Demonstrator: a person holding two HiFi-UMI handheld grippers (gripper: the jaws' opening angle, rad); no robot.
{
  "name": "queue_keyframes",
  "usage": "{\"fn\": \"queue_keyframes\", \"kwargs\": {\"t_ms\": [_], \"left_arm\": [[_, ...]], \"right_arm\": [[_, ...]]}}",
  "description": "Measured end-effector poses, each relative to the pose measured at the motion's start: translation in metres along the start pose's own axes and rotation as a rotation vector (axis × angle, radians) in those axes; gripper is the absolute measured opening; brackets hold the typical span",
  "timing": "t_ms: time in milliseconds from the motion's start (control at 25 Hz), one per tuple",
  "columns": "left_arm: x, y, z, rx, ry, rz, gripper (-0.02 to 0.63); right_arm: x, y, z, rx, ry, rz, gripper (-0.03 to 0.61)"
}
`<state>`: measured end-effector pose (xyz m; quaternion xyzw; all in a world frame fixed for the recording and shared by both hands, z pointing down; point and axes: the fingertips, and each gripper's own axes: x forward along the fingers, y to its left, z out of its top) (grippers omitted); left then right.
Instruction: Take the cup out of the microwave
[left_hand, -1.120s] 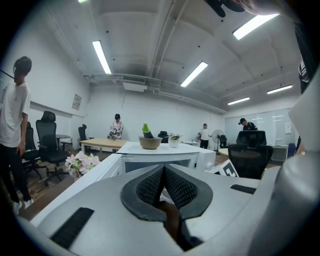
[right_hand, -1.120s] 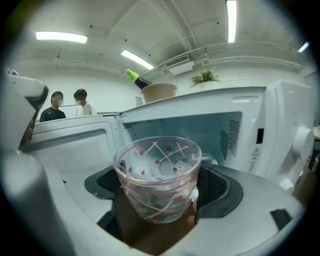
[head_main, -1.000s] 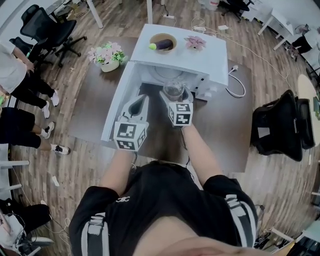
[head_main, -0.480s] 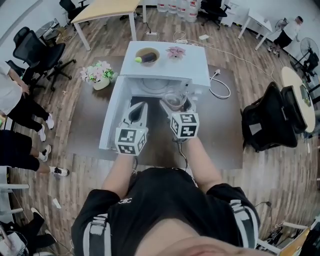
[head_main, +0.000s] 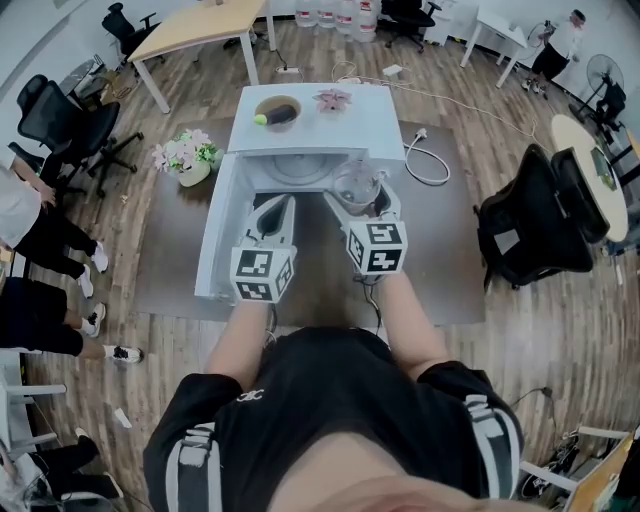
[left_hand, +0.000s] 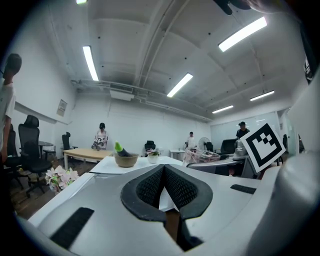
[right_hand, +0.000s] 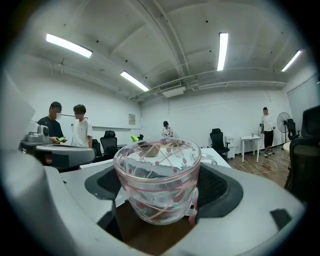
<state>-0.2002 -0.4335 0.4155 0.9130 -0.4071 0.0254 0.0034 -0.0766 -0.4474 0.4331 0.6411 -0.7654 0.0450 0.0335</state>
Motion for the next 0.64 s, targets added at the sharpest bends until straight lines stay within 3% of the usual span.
{"fn": "queue_keyframes", "kwargs": {"t_ms": [640], "left_arm": [[-0.007, 0.003, 0.005, -0.001, -0.003, 0.013, 0.002]], "right_arm": [[-0.010, 0.011, 0.003, 0.007, -0.018, 0.014, 0.453]]}}
